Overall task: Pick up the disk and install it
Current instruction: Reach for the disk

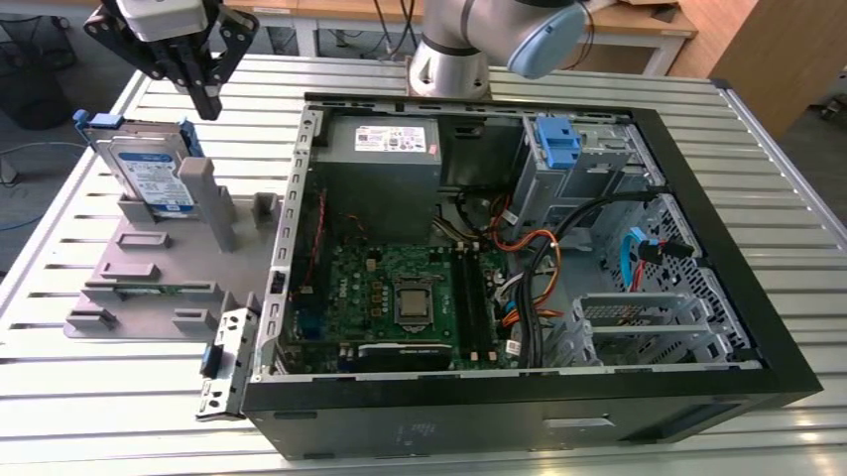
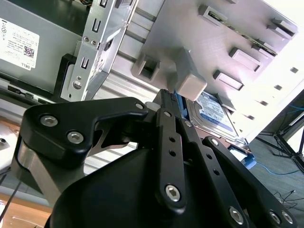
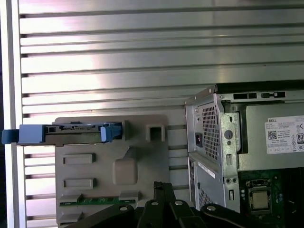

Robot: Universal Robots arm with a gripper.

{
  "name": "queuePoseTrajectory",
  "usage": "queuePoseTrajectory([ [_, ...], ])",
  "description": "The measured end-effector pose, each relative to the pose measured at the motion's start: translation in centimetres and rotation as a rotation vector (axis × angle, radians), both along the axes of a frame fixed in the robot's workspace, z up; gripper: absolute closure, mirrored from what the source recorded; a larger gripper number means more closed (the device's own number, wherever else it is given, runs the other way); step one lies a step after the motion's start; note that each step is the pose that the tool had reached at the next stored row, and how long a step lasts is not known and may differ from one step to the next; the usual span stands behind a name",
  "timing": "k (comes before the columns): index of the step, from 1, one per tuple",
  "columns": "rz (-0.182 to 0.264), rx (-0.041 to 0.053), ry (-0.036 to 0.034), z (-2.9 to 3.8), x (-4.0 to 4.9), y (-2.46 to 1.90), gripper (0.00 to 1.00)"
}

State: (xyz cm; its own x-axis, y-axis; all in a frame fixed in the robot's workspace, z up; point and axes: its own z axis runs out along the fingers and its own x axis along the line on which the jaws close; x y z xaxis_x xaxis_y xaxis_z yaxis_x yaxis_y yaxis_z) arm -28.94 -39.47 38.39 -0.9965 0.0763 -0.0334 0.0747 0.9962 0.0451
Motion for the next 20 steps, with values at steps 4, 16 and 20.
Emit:
queuePoseTrajectory([
  [4, 0.0, 0.0, 0.0001, -0.01, -0.35, 0.0, 0.89],
  [16, 0.0, 0.0, 0.0001, -0.04, -1.41, 0.0, 0.89],
  [20, 0.0, -0.0001, 0.0001, -0.07, -1.82, 0.0, 0.89],
])
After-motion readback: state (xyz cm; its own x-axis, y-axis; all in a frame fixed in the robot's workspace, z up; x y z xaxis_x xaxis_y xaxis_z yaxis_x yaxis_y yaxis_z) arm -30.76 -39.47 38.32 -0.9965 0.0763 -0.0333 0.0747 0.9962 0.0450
